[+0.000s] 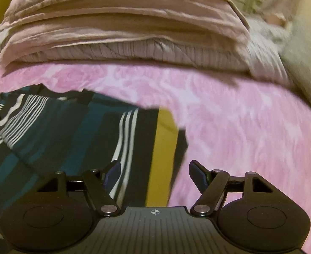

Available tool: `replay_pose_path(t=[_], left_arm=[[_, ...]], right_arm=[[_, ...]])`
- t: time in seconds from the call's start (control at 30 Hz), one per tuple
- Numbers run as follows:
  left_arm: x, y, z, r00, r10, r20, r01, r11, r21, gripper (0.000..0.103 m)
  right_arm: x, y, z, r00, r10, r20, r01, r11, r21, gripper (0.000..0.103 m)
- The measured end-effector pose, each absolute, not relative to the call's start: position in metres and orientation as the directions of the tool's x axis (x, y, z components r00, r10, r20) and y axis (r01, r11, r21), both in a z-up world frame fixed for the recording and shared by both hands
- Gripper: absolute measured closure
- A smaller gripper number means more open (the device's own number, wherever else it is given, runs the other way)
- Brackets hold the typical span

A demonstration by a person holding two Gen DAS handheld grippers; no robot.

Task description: Fold large clothes

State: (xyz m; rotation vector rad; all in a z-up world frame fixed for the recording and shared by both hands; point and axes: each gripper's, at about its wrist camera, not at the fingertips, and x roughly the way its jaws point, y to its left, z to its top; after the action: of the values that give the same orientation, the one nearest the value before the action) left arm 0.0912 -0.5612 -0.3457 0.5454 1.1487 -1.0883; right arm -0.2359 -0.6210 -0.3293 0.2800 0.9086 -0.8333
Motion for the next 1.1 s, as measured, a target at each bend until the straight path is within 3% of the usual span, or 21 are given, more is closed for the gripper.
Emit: replay_pose_path(t=[0.2, 0.37, 0.6, 0.7, 0.9, 1.03, 1.1], left_arm=[[0.076, -0.562, -0.310, 0.080, -0.498, -0.864, 0.950, 0.299, -0.084, 0.100], [0.082, -0.560, -0.274, 0.161, -0.657, -0.736, 0.963, 0.269, -0.030, 0.100], [0.101, -0.565, -0.335, 0.106, -0.432, -0.896, 0.942, 0.331, -0.049, 0.100], [0.103, -0.559, -0.341, 0.099, -0.433, -0.896, 0.934, 0.350, -0.067, 0.100], [0.102, -0.563, -0.345, 0.098, -0.434, -0.896, 0.942, 0.332, -0.058, 0.100], [0.104, -0.562, -0.346, 0.093, -0.433, -0.897, 0.942, 0.329, -0.061, 0.100], [0.104, -0.561, -0.344, 0.094, -0.433, -0.896, 0.943, 0.328, -0.060, 0.100]], right_arm=[[-0.215, -0.680, -0.347, 0.353, -0.450, -0.820, 0.672, 0.732, -0.112, 0.035], [-0.209, -0.706, -0.343, 0.398, -0.457, -0.795, 0.656, 0.748, -0.101, 0.035], [-0.221, -0.706, -0.345, 0.375, -0.457, -0.807, 0.715, 0.696, -0.062, 0.035], [-0.233, -0.715, -0.352, 0.334, -0.469, -0.817, 0.776, 0.629, -0.044, 0.037], [-0.267, -0.732, -0.345, 0.359, -0.532, -0.767, 0.904, 0.402, 0.145, 0.042], [-0.251, -0.733, -0.376, 0.307, -0.373, -0.876, 0.868, 0.487, 0.097, 0.042], [-0.246, -0.731, -0.384, 0.297, -0.376, -0.878, 0.840, 0.540, 0.053, 0.052]])
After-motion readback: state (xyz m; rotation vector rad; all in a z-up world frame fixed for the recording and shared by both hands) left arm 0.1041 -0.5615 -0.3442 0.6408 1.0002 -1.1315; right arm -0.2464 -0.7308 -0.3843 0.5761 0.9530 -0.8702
